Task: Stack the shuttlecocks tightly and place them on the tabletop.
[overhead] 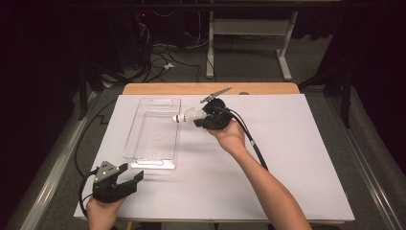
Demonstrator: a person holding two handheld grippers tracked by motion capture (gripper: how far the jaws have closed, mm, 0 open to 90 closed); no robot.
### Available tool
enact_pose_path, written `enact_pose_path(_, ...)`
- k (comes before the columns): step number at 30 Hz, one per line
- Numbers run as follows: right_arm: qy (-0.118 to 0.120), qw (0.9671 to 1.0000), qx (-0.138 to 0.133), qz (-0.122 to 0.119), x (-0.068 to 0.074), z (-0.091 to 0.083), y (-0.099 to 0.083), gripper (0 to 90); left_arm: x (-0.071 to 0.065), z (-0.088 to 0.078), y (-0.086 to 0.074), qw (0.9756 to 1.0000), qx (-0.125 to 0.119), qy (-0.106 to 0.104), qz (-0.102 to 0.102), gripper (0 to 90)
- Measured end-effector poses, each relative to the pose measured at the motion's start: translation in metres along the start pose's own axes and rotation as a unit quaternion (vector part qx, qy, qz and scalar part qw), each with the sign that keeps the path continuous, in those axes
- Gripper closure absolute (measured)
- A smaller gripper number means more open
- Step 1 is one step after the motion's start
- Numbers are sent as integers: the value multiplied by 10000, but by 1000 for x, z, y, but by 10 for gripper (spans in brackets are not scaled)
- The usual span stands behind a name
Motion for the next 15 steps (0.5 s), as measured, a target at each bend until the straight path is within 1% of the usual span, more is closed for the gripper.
enact_pose_path(9, 54, 10000, 5, -64, 6, 5, 6, 893, 0, 0, 0, 10000, 3, -9, 6, 332)
enact_pose_path(15, 90, 9999, 32, -44, 10, 10, 9, 893, -1, 0, 0, 10000, 2, -16, 14, 332)
Point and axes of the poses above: each handheld gripper's, and its own axes: z roughly forward along the jaws, y roughly out of its top, x roughly to its left, the point moved 10 cm from there along z, roughly forward along the jaws, and after that the axes turned 3 degrees about -y, right-handed, at the moved point
